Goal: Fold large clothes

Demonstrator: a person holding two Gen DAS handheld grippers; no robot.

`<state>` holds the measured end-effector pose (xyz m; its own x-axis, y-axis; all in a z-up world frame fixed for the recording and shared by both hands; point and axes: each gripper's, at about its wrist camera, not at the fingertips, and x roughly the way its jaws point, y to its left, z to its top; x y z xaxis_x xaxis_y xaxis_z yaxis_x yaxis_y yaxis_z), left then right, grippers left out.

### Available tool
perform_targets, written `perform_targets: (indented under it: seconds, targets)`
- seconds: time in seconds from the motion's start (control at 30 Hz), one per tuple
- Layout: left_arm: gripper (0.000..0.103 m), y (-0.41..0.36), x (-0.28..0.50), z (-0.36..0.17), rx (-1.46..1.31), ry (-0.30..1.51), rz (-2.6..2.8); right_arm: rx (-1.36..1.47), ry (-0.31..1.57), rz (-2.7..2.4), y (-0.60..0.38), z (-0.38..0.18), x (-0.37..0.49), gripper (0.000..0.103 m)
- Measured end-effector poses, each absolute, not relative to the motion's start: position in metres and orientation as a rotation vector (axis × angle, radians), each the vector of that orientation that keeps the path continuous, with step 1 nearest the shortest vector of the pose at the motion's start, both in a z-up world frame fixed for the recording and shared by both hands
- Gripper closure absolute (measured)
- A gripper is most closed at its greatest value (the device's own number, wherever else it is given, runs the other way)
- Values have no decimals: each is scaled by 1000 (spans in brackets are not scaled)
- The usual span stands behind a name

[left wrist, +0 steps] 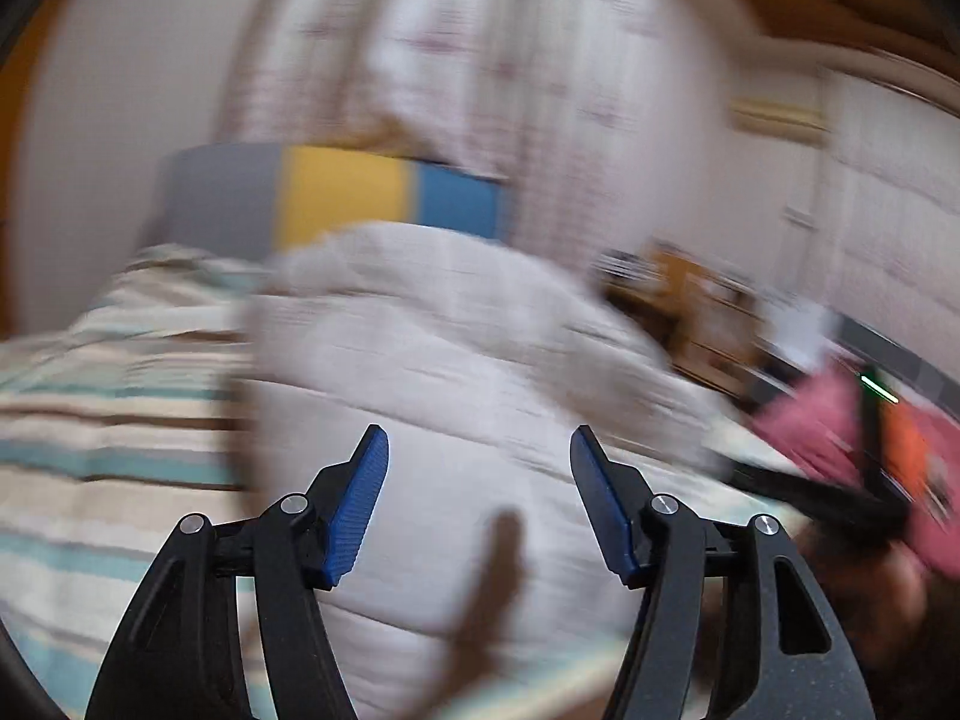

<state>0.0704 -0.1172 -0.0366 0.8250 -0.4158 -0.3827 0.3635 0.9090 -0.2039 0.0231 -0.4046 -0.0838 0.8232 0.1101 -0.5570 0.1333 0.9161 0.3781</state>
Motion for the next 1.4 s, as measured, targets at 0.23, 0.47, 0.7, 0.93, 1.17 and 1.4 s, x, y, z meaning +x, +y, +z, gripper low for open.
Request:
perform_targets:
  seconds: [0.23,0.47,0.7,0.93,1.17,1.4]
  targets:
    - [40,-90,155,-54,-329,605,-216,354,616,-45,-404,-78,28,30]
    - [40,-168,172,-55,-53,696,-349,335,617,-100,-421,-70,29,30]
    - [40,-199,173,-59,40,701,-357,333,545,-90,-428,-26,54,30]
    - [40,-212,190,-59,72,716,-349,277,547,53,-377,8,126,31]
    - [37,-207,197,-59,35,736,-349,138,646,1,-362,-32,192,49]
    - [33,-222,193,-64,70,710,-377,204,696,-66,-393,-91,196,49]
